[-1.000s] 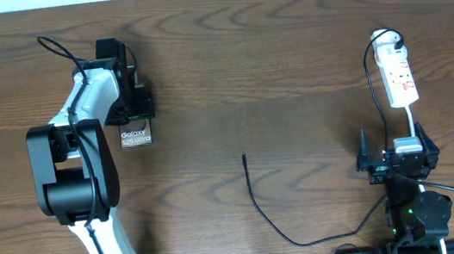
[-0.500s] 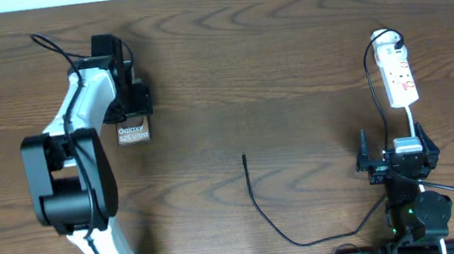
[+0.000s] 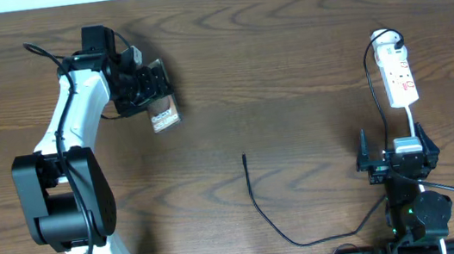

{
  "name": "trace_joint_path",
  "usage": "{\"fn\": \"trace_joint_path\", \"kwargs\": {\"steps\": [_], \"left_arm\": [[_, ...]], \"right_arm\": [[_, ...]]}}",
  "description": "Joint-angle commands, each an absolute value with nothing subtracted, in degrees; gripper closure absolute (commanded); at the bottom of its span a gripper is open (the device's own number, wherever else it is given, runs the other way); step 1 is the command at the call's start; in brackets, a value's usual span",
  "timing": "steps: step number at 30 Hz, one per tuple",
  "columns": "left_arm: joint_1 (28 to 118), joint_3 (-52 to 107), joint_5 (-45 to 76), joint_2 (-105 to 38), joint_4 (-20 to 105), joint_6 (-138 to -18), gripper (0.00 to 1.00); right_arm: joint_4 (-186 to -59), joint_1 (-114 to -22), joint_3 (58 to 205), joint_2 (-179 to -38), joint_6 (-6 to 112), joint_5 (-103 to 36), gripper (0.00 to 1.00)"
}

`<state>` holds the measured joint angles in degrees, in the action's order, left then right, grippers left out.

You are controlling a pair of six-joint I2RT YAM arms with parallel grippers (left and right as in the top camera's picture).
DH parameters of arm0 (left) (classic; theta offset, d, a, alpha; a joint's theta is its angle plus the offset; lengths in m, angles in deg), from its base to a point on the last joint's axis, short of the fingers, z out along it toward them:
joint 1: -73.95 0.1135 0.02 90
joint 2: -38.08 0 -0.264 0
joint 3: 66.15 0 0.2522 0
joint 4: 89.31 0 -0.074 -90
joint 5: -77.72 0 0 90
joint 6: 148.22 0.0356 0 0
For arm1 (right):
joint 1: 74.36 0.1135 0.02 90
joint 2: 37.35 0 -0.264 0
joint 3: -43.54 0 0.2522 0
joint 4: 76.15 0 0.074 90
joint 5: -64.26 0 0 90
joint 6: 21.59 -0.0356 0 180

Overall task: Plug charger to phone and switch on socket
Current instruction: 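Lift the phone with the left gripper and turn it upright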

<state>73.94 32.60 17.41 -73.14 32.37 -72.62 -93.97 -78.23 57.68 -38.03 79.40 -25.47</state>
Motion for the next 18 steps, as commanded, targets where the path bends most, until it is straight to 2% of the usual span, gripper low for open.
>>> {"fn": "trace_joint_path", "kwargs": {"steps": [1,3,11,18], "left_arm": [[74.1,33.4,32.2,-70.8,32.5,-87.8,0.93],[74.1,33.4,36.6,-70.8,32.5,-96.7,0.93],[74.2,33.4,54.2,-70.8,32.5,-117.8,0.93],[74.3,33.4,66.6,-70.8,32.5,-120.5,0.93]], "right_arm": [[-94.2,-77.6,57.6,-37.7,78.8,-24.8,0.01],[-94.2,-77.6,57.6,-37.7,78.8,-24.8,0.01],[-94.2,-77.6,57.6,-37.7,78.8,-24.8,0.01],[-94.2,-77.6,57.6,-37.7,78.8,-24.8,0.01]]}}
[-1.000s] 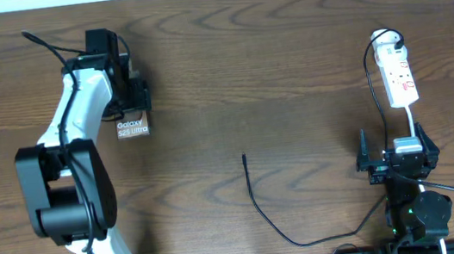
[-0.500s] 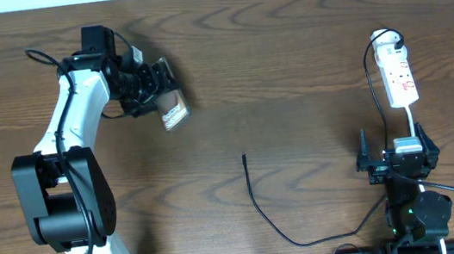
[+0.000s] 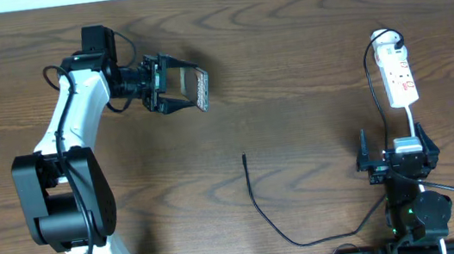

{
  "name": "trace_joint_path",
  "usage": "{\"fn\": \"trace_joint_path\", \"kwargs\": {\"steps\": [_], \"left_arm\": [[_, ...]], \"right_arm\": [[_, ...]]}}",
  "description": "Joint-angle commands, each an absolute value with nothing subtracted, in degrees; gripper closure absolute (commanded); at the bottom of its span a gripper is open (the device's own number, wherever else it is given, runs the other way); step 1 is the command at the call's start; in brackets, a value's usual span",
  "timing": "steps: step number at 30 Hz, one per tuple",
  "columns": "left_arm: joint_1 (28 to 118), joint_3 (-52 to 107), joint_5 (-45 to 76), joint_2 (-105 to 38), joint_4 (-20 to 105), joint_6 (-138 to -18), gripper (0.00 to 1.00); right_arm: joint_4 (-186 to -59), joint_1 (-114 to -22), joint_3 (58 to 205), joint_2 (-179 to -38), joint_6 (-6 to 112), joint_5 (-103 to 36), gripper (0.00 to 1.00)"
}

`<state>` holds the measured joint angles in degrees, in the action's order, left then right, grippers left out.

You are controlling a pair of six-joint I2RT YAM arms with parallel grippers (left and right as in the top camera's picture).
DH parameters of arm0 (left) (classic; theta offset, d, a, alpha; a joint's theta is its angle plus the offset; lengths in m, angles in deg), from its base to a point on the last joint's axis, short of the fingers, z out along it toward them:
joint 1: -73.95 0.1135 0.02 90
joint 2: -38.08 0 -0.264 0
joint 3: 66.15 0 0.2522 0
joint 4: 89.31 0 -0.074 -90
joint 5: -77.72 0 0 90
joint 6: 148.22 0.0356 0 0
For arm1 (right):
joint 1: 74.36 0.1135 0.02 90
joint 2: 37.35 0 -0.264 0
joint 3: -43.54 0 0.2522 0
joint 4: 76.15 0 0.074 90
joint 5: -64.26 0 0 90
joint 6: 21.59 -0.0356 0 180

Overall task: Plug charger to phone and switch on socket
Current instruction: 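Lift the phone with the left gripper and turn it upright, then move the right gripper toward the phone held by the left gripper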

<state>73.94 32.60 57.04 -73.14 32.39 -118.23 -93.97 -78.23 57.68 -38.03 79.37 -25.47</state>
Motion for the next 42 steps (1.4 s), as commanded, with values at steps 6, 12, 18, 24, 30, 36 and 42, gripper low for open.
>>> {"fn": "trace_joint_path", "kwargs": {"steps": [6,12,18,24,30,36,42], "left_arm": [[74.6,33.4,69.2,-70.8,32.5,-120.5,0.93],[75.2,33.4,69.1,-70.8,32.5,-122.4,0.93],[75.3,33.4,68.1,-70.8,32.5,-122.4,0.93],[75.3,33.4,68.1,-70.8,34.2,-122.4,0.93],[75.3,33.4,68.1,-70.8,34.2,-122.4,0.93],[75.3,33.4,65.0,-70.8,35.8,-121.2,0.93],[75.2,33.4,58.1,-70.8,35.9,-117.3,0.92]], "right_arm": [[-94.2,-77.6,57.6,-37.7,78.8,-24.8,0.01],[-94.2,-77.6,57.6,-37.7,78.8,-24.8,0.01],[-94.2,-77.6,57.6,-37.7,78.8,-24.8,0.01],[-94.2,-77.6,57.6,-37.7,78.8,-24.8,0.01],[-94.2,-77.6,57.6,-37.7,78.7,-24.9,0.01],[-91.8,-77.6,57.7,-37.7,57.2,-34.5,0.01],[-93.1,-77.6,63.6,-38.1,45.9,-37.1,0.01]]}}
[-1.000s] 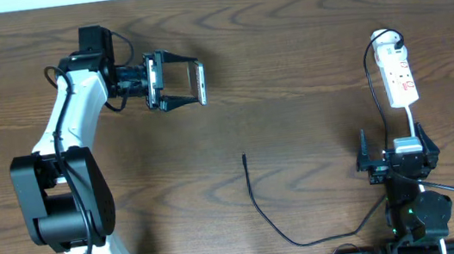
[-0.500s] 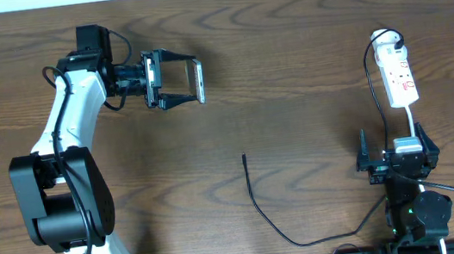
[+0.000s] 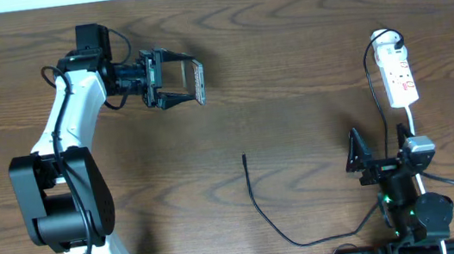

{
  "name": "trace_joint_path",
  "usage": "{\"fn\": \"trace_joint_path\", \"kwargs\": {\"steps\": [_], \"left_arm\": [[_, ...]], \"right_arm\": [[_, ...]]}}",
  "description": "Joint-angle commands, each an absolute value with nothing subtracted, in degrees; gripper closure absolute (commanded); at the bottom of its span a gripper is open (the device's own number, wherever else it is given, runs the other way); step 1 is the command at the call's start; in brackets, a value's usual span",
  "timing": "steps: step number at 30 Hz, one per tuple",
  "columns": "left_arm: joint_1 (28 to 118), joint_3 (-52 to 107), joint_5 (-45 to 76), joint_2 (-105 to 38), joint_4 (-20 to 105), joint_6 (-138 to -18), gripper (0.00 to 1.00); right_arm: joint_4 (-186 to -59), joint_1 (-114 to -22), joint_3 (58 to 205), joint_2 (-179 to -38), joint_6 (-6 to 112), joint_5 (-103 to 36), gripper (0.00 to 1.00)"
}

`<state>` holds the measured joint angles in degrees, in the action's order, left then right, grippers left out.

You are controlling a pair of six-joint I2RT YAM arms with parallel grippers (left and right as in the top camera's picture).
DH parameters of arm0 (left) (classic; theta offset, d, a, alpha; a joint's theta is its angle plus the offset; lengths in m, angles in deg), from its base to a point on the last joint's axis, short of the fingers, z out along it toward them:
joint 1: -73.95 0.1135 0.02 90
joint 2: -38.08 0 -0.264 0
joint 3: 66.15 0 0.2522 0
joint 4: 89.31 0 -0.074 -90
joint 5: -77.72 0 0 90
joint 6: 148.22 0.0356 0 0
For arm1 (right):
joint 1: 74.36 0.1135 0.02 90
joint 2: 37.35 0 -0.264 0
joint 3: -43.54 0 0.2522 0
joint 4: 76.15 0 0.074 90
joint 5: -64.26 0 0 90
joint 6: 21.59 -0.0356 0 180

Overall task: Plug charger to phone and switch on socket
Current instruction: 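Move the right gripper toward the phone held by the left gripper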

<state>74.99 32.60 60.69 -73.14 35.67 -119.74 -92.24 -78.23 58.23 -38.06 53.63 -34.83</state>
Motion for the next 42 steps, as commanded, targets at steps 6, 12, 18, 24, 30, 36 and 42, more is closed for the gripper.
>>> {"fn": "trace_joint_path", "kwargs": {"steps": [6,12,18,24,30,36,42], "left_arm": [[75.2,33.4,54.0,-70.8,35.6,-117.2,0.93],[75.1,33.4,45.8,-70.8,33.2,-117.4,0.93],[74.2,33.3,37.3,-70.8,31.9,-117.5,0.93],[72.1,33.3,27.3,-70.8,30.5,-120.2,0.93],[69.3,33.3,18.3,-70.8,30.5,-123.9,0.93],[66.2,33.3,12.2,-70.8,30.3,-126.8,0.93],[63.2,33.3,11.0,-70.8,30.3,-130.2,0.92]], "right_arm": [[-99.3,-77.6,80.1,-50.1,42.2,-44.0,0.01],[-100.5,-77.6,98.7,-77.2,37.1,-65.8,0.01],[-93.0,-77.6,108.3,-105.9,38.0,-97.0,0.01],[-82.7,-76.5,108.3,-127.1,19.7,-94.3,0.01],[-73.0,-69.2,108.3,-140.0,17.2,-96.2,0.01],[-64.6,-59.7,108.3,-143.0,17.2,-91.1,0.01],[-63.8,-51.7,108.3,-143.0,15.8,-79.1,0.01]]}}
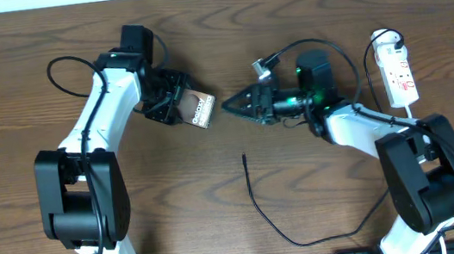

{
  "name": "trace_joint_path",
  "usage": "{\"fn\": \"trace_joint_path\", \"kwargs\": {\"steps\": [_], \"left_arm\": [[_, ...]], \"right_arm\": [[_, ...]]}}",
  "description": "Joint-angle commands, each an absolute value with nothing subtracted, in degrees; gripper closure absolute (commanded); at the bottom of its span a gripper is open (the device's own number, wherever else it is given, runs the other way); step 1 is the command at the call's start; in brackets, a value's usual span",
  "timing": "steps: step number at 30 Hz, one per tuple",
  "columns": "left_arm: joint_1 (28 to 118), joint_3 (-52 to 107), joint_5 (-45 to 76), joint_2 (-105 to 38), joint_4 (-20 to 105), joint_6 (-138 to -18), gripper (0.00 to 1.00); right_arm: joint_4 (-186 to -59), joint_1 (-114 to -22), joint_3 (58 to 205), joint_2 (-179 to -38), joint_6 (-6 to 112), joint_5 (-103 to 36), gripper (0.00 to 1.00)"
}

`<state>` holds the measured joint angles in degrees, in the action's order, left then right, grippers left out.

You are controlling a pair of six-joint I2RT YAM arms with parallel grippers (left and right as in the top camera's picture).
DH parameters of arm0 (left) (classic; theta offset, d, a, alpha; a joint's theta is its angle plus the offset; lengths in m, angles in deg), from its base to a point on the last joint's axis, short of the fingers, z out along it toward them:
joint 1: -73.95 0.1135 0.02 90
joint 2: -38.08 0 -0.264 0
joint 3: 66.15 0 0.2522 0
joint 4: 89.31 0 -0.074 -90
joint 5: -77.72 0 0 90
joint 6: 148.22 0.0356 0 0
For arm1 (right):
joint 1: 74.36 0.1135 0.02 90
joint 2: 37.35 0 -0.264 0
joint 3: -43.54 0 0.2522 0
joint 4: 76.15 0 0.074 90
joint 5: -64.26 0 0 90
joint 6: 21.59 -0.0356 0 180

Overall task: Plug charger to phone and switch on socket
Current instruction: 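Move the right gripper toward the phone held by the left gripper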

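The phone (202,111), seen as a small grey-brown slab, hangs left of the table's middle with my left gripper (185,106) shut on it. My right gripper (229,104) reaches in from the right, its tips just off the phone's right edge; its fingers overlap from above, so open or shut does not show. The black charger cable (258,205) lies on the table, its free end (244,156) below the two grippers. The white socket strip (400,76) lies at the far right with a plug (384,38) in its far end.
The brown wooden table (300,14) carries only the cable and the strip. The cable loops toward the front edge and runs off to the right. My right arm (356,120) stretches across between the strip and the middle.
My right arm was folded at the front right with its gripper open; now it is stretched leftward, tips beside the phone. My left gripper has carried the phone lower and slightly right.
My left gripper first held the phone at the far left, flat above the table. It then held it farther right, turned on edge, while the right arm stayed folded. Now both grippers meet at the phone left of centre; cable and strip lie unmoved.
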<state>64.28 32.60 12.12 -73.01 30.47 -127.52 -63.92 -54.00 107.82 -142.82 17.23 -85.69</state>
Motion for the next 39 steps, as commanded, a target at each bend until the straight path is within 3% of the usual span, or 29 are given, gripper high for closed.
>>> {"fn": "trace_joint_path", "kwargs": {"steps": [1,18,20,21,25,39], "left_arm": [[62.7,33.3,11.0,-70.8,30.3,-130.7,0.93],[56.3,33.3,11.1,-70.8,30.3,-143.3,0.93],[55.9,33.3,11.0,-70.8,30.3,-143.3,0.93],[55.8,33.3,11.0,-70.8,30.3,-143.2,0.92],[55.8,33.3,11.0,-70.8,30.3,-143.2,0.93],[54.2,33.3,11.0,-70.8,30.3,-144.1,0.93]], "right_arm": [[-63.8,-50.6,108.3,-143.0,14.1,-76.8,0.01],[-64.8,-46.8,108.2,-143.0,8.9,-63.1,0.05],[-66.6,-46.4,108.2,-143.0,8.9,-60.9,0.14],[-67.9,-46.3,108.2,-143.0,8.9,-60.6,0.23],[-68.4,-46.2,108.2,-143.0,8.9,-60.6,0.35],[-68.5,-45.0,108.2,-143.0,9.3,-58.9,0.6]]}}
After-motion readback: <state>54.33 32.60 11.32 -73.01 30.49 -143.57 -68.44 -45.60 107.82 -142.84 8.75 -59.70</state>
